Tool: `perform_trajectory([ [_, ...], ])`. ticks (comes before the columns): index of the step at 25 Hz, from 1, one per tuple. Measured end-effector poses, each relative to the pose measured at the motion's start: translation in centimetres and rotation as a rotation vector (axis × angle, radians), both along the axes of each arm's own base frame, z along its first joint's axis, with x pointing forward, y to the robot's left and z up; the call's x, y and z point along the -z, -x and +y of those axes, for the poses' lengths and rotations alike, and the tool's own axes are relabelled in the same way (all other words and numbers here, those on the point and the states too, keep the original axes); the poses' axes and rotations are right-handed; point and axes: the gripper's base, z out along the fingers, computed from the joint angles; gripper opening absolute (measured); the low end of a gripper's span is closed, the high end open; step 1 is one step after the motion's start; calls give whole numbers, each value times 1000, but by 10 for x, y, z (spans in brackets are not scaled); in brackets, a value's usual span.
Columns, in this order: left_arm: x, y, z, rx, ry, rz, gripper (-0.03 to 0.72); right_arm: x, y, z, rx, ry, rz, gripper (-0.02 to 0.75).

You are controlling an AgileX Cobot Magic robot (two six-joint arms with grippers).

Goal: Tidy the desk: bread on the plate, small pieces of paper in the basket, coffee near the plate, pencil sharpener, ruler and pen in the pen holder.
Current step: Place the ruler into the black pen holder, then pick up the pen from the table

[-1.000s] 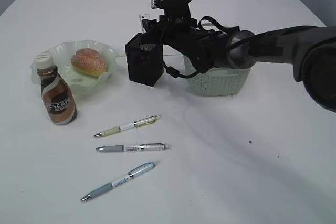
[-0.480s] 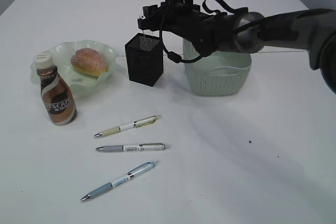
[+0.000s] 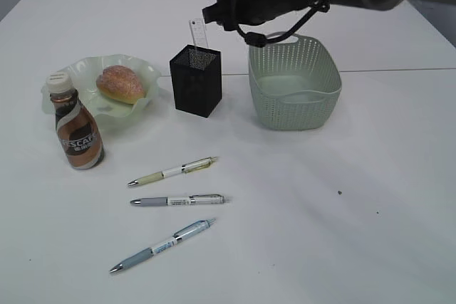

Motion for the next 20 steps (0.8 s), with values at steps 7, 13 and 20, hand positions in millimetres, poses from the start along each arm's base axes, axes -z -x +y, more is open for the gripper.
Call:
perform_trajectory([
  [7,0,0,0,0,0,0,317,-19,39,-20,39,156,356,372],
  [13,0,0,-2,4,17,3,318,-9,70,-28,42,228,717,372],
  [20,0,1,-4,9,40,7,317,-8,80,-21,7,153,831,372],
])
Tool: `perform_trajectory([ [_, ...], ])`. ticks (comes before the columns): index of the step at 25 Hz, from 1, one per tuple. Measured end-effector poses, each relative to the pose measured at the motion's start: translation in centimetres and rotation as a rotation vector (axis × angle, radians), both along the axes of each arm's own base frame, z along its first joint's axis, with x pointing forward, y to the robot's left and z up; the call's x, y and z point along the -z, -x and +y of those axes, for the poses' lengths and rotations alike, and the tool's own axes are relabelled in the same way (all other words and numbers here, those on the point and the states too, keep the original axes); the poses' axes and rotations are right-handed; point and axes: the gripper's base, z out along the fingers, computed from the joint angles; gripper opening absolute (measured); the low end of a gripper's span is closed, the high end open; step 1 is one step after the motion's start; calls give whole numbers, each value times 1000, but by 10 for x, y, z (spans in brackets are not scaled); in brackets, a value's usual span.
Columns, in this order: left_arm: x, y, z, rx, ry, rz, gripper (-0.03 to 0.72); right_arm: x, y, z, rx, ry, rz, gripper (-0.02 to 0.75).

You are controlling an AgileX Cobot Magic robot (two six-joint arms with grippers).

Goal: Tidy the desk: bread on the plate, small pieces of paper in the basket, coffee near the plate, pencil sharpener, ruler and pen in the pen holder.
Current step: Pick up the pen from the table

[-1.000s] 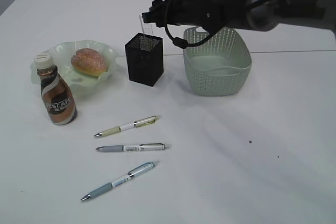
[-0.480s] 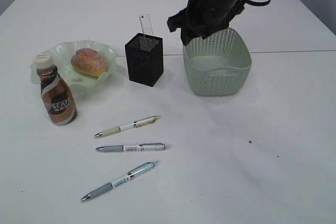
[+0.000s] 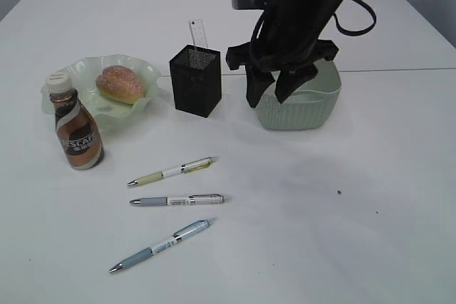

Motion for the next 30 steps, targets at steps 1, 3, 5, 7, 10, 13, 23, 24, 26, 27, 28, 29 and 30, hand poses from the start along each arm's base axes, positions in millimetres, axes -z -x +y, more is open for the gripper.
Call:
perform_trajectory([
  [1,0,0,0,0,0,0,317,0,0,1,1,-9,4,372],
  [3,0,0,0,0,2,0,317,0,1,2,3,-26,14,372],
  [5,0,0,-1,13,11,2,317,0,2,3,6,-36,19,371],
  [7,1,-2,-5,49,27,14,317,-2,2,3,19,-41,19,371],
  [10,6,-10,-12,115,54,55,318,-9,4,2,30,-52,9,371],
  [13,16,-24,-17,169,51,109,317,-17,10,0,29,-57,-1,371],
  [23,42,-53,-37,352,-8,227,317,-17,45,-27,18,78,16,370],
  [24,45,-56,-42,375,-13,228,317,-18,50,-29,17,85,19,370],
  [26,50,-60,-55,429,-20,229,317,-18,58,-34,15,103,25,370],
  [27,54,-63,-61,452,-24,233,317,-18,62,-37,15,109,28,370],
  [28,57,-65,-68,476,-27,232,317,-17,69,-40,12,116,38,370],
  [29,61,-68,-75,499,-31,236,317,-19,74,-43,11,120,38,370],
  [30,66,-70,-81,519,-35,244,317,-19,80,-46,10,130,40,370],
])
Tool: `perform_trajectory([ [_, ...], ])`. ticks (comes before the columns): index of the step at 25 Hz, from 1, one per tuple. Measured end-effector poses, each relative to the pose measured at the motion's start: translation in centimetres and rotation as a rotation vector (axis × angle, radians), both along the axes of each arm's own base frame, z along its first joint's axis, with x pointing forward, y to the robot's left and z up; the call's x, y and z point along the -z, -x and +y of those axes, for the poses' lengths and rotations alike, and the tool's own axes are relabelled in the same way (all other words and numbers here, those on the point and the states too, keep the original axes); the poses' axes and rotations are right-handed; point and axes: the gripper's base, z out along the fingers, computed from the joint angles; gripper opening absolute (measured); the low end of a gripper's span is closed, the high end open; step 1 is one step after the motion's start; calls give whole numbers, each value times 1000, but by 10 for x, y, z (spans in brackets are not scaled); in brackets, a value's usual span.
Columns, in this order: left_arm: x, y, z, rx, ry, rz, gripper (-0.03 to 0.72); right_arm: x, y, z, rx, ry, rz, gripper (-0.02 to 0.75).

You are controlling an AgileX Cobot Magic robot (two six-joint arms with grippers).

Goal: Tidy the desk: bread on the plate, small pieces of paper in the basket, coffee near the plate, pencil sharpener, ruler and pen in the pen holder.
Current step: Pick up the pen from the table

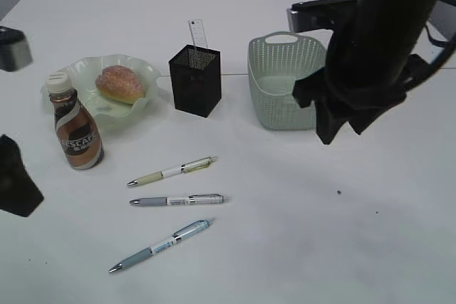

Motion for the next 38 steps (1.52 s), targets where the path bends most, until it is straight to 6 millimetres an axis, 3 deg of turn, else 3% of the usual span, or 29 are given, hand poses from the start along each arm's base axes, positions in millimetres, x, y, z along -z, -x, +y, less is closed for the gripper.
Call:
perform_trajectory([
  [5,28,-14,-27,94,-47,19,320,-4,36,-19,-7,37,7,370],
  [11,64,-33,-50,178,-112,81,322,-22,86,-42,-1,15,-44,370],
  [17,69,-66,-84,238,-129,73,323,-48,120,-57,8,-32,-145,370],
  [26,115,-85,-134,372,-234,168,323,-67,137,-71,11,-5,-250,370],
  [32,153,-90,-139,375,-269,217,322,-71,141,-73,12,-9,-269,370],
  [38,167,-93,-141,366,-272,221,319,-71,141,-74,11,-3,-273,370],
])
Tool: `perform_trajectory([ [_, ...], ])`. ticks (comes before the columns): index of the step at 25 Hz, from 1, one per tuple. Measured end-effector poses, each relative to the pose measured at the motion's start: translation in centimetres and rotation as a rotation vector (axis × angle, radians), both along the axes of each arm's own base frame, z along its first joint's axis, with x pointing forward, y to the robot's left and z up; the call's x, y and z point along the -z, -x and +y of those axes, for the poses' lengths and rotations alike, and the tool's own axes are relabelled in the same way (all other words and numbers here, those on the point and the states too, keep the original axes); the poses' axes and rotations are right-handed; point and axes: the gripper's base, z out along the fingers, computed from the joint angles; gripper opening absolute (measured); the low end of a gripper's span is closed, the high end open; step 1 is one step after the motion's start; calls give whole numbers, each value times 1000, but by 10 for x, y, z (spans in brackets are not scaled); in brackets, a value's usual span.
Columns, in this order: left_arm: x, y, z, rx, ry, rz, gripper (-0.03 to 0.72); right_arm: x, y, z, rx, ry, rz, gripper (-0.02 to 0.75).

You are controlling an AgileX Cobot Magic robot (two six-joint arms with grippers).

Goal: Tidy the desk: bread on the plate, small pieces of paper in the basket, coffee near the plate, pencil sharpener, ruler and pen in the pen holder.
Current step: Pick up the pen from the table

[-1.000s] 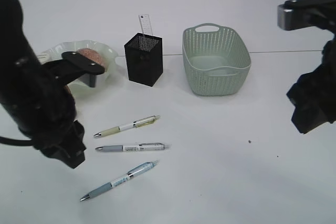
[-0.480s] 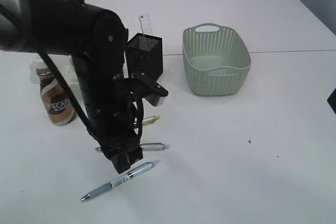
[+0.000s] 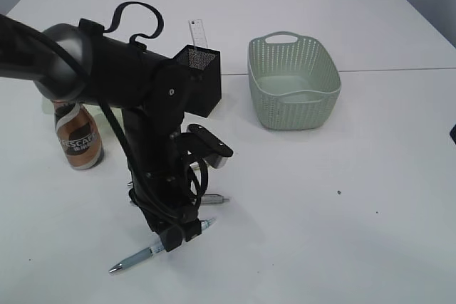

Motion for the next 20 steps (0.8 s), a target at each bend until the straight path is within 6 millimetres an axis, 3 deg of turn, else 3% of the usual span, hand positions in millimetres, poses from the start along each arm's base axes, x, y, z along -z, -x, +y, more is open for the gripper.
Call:
perform_trajectory([
  [14,20,-1,-3,-15,-5,29,300,0,0,-2,2,20,-5,370],
  [20,22,-2,-4,-16,-7,31,169,0,-1,-2,2,22,-6,370],
])
